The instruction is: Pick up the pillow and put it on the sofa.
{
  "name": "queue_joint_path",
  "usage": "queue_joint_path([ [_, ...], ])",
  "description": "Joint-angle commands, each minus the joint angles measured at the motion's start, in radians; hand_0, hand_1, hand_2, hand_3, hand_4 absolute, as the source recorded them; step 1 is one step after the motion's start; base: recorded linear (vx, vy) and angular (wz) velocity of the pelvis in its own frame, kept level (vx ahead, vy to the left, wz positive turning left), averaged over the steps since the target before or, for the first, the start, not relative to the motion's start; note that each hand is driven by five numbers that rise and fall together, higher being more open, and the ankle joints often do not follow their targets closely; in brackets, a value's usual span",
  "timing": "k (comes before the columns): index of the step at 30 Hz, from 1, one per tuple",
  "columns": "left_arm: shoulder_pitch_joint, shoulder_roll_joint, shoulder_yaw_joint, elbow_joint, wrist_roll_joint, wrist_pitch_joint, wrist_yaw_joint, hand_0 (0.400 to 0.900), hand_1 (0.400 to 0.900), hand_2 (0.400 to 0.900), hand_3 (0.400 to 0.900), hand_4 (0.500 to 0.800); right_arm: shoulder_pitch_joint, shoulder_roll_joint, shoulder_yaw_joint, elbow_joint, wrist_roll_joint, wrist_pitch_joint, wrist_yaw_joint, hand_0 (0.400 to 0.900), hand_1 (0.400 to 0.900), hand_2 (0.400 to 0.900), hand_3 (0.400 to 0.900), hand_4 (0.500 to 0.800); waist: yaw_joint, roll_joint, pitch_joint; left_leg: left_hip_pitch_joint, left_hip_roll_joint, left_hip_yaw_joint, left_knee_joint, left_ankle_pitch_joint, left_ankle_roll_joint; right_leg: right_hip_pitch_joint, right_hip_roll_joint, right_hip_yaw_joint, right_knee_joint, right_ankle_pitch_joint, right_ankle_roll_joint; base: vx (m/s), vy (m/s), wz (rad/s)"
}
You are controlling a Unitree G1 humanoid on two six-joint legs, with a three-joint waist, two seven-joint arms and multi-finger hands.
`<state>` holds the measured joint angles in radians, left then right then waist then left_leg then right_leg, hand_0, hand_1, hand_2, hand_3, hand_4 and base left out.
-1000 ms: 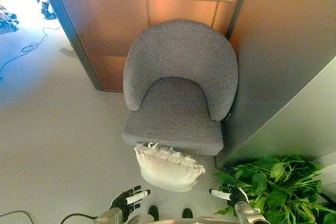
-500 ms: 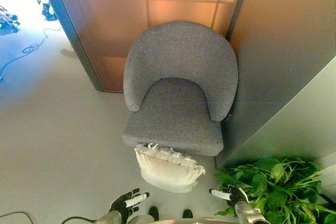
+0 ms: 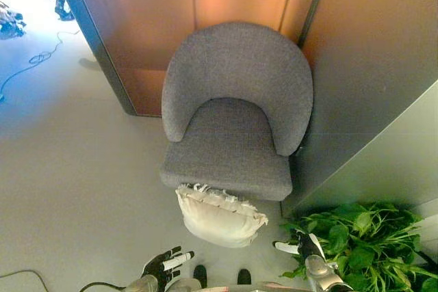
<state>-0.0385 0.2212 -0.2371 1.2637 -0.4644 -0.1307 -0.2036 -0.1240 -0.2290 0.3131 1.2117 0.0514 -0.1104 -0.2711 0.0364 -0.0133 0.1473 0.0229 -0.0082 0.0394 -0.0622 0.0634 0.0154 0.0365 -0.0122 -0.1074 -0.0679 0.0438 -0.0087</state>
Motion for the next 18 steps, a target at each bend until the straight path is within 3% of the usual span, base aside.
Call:
queue_joint_path([
  [1,-0.123,0.029,-0.037,-0.026,-0.028,-0.047,0.005,0.900,0.900,0.900,0.900,0.800,-0.166,-0.080,0.047,-0.091,-0.110,-0.048,-0.157,0.900,0.900,0.900,0.900,0.800,0.035,-0.016,0.139,-0.101,-0.036,-0.045,0.080,-0.050,0.008,-0.109,-0.036,-0.010,0.131,-0.033,0.048,-0.20,-0.019,0.17],
  [7,-0.180,0.060,-0.065,-0.071,-0.113,-0.099,-0.003,0.900,0.900,0.900,0.900,0.800,-0.309,-0.135,0.101,-0.193,-0.223,0.009,-0.336,0.900,0.900,0.900,0.900,0.800,0.038,-0.004,0.285,-0.330,-0.043,-0.032,0.236,-0.040,0.011,-0.343,-0.040,-0.031,0.283,-0.026,0.038,-0.20,-0.017,0.13],
  [14,-0.210,0.092,-0.089,-0.159,-0.183,-0.145,-0.012,0.900,0.900,0.900,0.900,0.800,-0.429,-0.221,0.103,-0.333,-0.214,0.026,-0.388,0.900,0.900,0.900,0.900,0.800,0.038,-0.002,0.369,-0.519,-0.056,-0.032,0.287,-0.022,0.019,-0.546,-0.031,-0.035,0.372,-0.014,0.038,-0.13,-0.012,0.10],
  [18,-0.206,0.089,-0.116,-0.241,-0.210,-0.166,-0.008,0.900,0.900,0.900,0.900,0.800,-0.469,-0.274,0.099,-0.421,-0.190,0.030,-0.381,0.900,0.900,0.900,0.900,0.800,0.033,0.001,0.373,-0.645,-0.064,-0.033,0.332,-0.020,0.018,-0.662,-0.033,-0.039,0.393,0.000,0.034,-0.08,0.020,0.08],
])
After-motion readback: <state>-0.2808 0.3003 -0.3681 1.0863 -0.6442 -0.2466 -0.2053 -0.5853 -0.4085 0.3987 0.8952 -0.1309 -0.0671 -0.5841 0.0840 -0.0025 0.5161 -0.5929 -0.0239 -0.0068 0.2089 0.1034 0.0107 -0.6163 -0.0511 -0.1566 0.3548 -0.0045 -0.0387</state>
